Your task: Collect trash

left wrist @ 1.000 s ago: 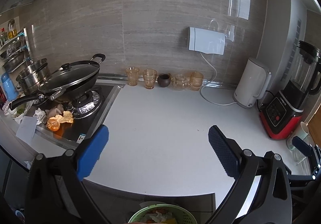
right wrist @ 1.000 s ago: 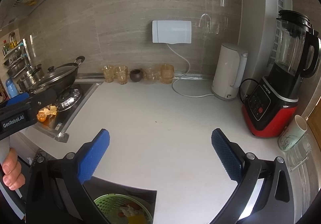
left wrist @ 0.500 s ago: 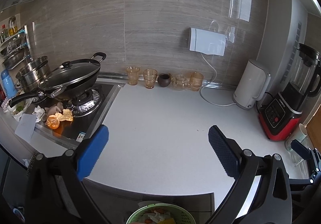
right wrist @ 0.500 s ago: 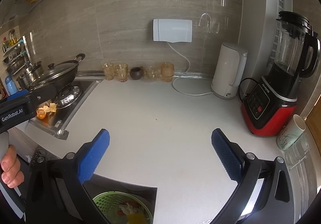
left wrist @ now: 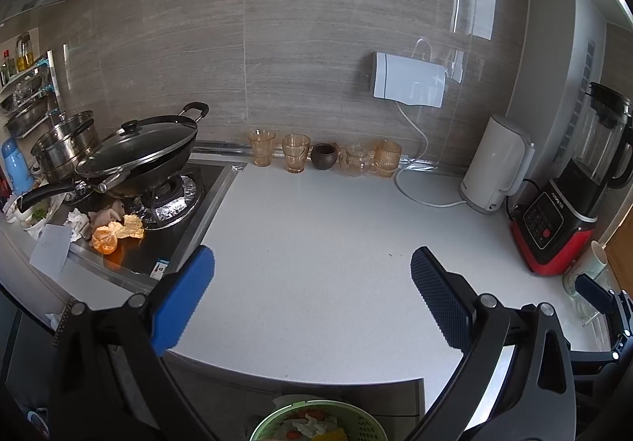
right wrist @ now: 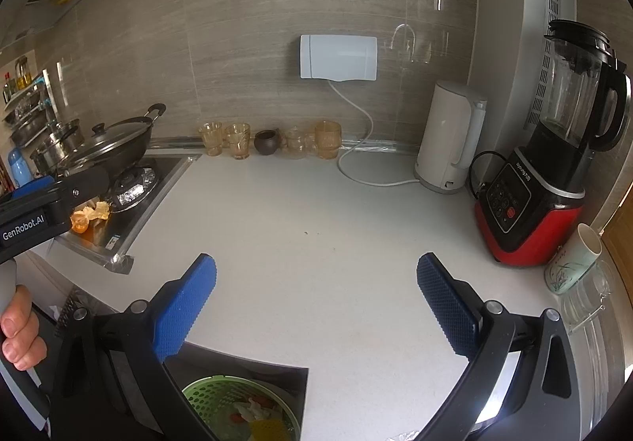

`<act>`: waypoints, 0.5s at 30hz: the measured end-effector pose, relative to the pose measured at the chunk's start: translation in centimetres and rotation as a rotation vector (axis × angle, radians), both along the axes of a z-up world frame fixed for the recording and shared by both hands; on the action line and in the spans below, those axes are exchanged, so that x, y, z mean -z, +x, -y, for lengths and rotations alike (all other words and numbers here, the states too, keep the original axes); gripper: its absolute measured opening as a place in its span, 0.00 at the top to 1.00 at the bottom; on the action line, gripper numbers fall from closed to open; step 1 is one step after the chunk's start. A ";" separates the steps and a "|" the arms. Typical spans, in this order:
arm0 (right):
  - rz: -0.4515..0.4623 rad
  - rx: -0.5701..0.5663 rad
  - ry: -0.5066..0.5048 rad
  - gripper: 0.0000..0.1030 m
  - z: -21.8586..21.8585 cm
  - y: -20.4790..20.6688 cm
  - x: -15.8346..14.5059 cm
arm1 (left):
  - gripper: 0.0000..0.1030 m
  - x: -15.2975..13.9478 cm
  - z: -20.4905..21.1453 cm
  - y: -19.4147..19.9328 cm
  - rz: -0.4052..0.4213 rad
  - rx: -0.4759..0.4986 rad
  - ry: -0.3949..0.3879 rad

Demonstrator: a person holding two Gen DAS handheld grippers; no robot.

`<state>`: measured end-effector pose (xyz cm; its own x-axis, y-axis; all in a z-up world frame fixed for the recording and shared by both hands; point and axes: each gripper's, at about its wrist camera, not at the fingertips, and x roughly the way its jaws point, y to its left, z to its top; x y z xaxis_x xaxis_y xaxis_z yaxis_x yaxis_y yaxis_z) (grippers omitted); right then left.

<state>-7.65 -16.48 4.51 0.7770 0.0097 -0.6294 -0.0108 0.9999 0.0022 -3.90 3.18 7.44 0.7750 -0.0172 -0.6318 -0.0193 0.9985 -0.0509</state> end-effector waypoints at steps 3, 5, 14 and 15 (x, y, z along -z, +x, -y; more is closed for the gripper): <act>-0.003 -0.001 0.002 0.02 0.1 0.0 0.1 | 0.08 0.1 0.0 0.1 -0.002 -0.004 0.000; -0.005 0.000 0.001 0.02 0.1 0.0 0.1 | 0.08 0.1 0.0 0.2 -0.003 -0.005 -0.001; -0.009 -0.003 0.002 0.02 0.3 0.2 0.3 | 0.08 0.3 0.0 0.3 -0.004 -0.006 0.004; -0.008 -0.003 0.001 0.02 0.2 0.2 0.3 | 0.08 0.3 0.0 0.3 -0.004 -0.006 0.005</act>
<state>-7.44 -16.72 4.24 0.7721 0.0129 -0.6354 -0.0140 0.9999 0.0032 -3.56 3.15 7.16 0.7728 -0.0094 -0.6346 -0.0255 0.9986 -0.0459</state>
